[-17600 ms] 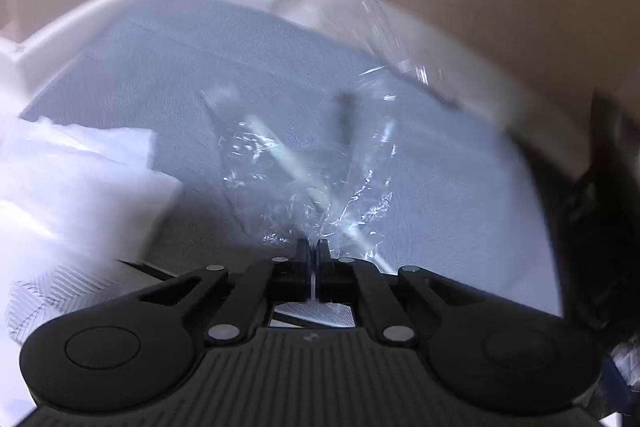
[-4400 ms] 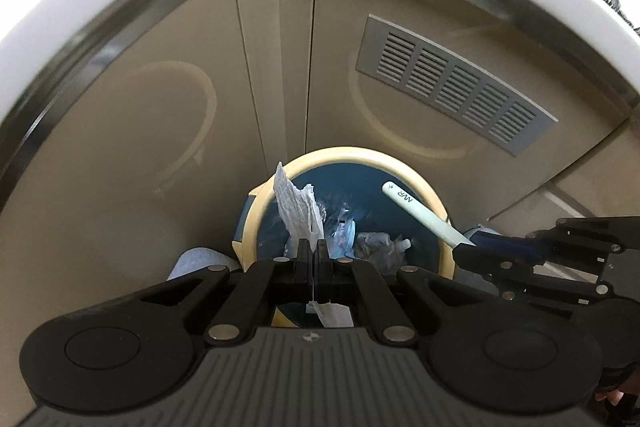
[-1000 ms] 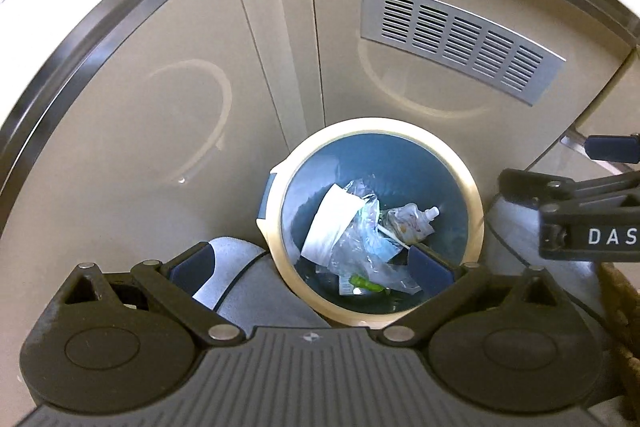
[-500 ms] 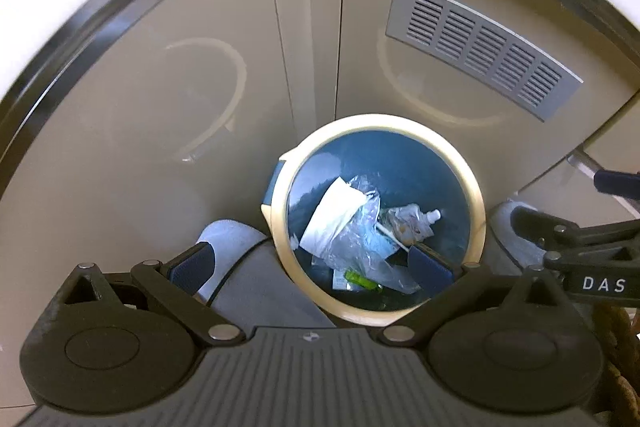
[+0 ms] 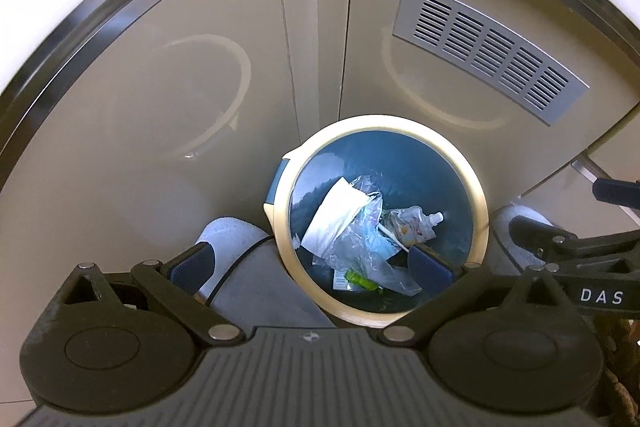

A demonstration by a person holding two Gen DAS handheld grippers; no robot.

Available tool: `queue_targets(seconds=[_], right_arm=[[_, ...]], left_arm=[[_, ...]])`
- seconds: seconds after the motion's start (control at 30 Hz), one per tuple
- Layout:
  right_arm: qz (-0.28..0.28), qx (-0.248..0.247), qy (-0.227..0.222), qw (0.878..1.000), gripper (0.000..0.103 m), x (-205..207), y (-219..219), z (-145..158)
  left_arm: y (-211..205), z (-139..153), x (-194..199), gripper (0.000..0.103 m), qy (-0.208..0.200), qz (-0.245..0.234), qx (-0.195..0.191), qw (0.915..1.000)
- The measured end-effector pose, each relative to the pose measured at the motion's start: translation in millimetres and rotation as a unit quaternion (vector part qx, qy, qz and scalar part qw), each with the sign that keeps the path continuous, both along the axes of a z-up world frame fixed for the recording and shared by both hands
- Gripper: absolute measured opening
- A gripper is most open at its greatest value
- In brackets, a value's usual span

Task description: Collect trash

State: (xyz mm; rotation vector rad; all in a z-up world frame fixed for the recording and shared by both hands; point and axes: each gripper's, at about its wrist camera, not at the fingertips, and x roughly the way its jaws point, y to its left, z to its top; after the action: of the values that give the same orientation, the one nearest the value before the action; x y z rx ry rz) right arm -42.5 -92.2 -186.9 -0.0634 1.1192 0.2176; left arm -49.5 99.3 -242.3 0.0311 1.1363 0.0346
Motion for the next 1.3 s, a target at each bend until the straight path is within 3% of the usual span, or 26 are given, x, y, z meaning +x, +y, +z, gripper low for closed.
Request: queue_targets(seconds=[1.3], right_arm=[[0.001,-0.006,0.008,1.000,0.103,3.3,1.8,-1.5]], left_arm=[[-9.4,-7.6,6.2,0.103,0.017,-0.014,0.024,0.9995]])
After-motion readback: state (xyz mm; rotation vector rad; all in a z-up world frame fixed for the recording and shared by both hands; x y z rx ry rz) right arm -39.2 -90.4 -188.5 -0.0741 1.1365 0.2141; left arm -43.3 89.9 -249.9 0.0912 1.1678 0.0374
